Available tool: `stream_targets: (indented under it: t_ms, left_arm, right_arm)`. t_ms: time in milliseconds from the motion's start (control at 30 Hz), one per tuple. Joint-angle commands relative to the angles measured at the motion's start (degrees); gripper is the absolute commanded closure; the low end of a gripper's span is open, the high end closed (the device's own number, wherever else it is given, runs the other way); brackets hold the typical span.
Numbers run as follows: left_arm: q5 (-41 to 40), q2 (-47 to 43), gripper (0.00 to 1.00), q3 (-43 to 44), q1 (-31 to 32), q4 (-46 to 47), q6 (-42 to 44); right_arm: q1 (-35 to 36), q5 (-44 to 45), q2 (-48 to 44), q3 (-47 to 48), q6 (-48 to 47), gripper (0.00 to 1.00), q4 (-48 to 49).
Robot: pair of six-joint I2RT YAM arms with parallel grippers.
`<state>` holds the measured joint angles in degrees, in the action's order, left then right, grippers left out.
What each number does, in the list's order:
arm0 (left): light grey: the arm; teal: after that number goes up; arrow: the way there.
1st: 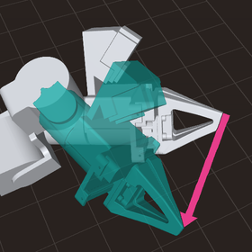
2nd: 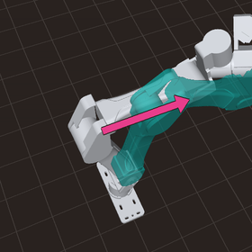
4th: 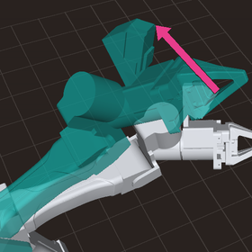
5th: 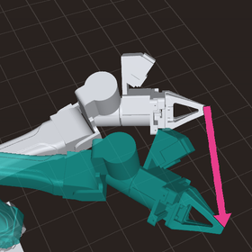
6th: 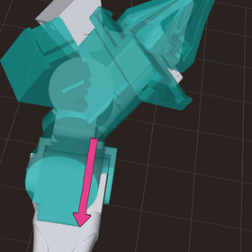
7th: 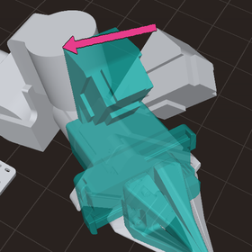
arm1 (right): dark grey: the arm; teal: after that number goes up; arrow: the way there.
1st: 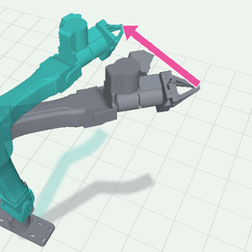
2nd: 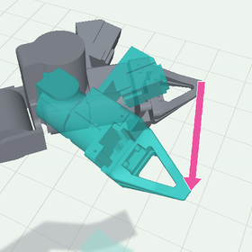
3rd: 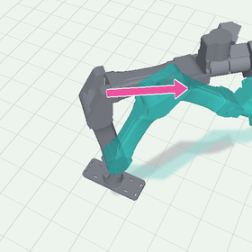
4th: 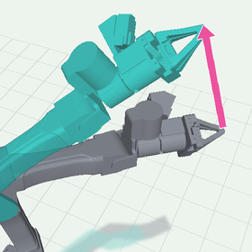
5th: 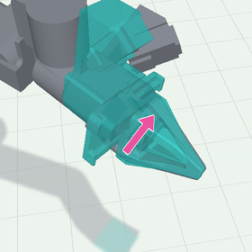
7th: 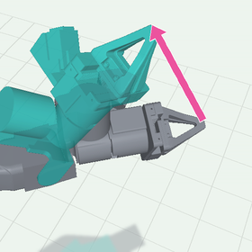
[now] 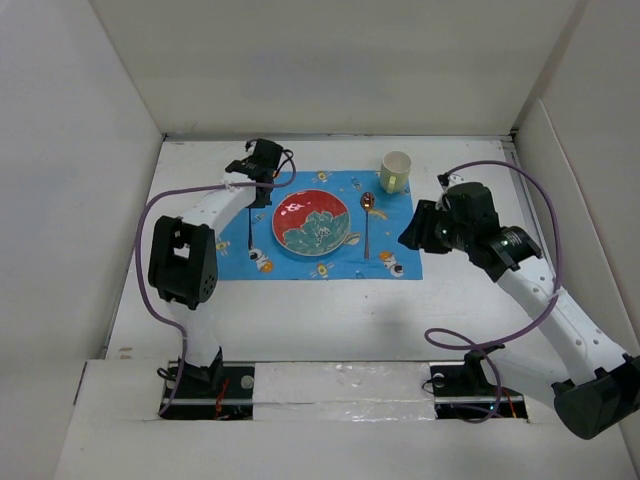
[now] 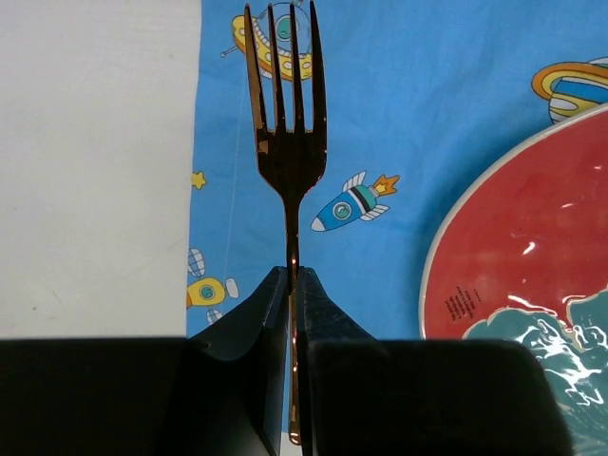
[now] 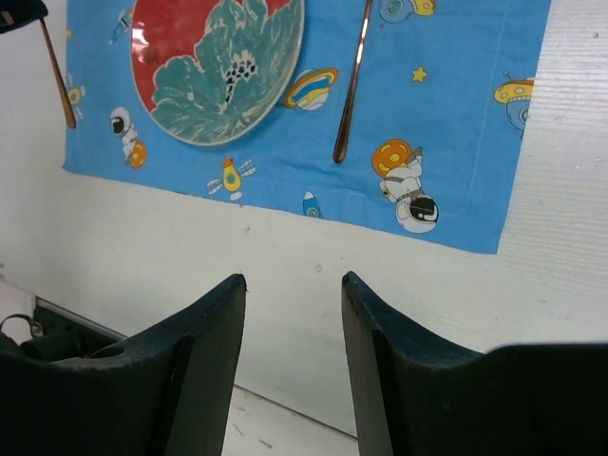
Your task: Set the dinner table for one person
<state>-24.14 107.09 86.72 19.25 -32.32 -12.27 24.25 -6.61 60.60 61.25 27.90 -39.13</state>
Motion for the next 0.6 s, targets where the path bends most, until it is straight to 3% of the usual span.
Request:
stream_targets:
  t_ms: [0, 567]
  left_arm:
    - [-1.44, 0.49, 1.00, 0.92, 0.97, 2.08, 2.08]
    - [1.47, 6.99, 1.00, -0.41, 0.97, 5.77, 1.37]
  right_arm:
    - [-0.87, 1.07, -1.53, -0.87, -0.57, 0.49, -0.42]
    - [-1.92, 2.66, -3.38, -0.79, -1.53, 0.49, -3.67]
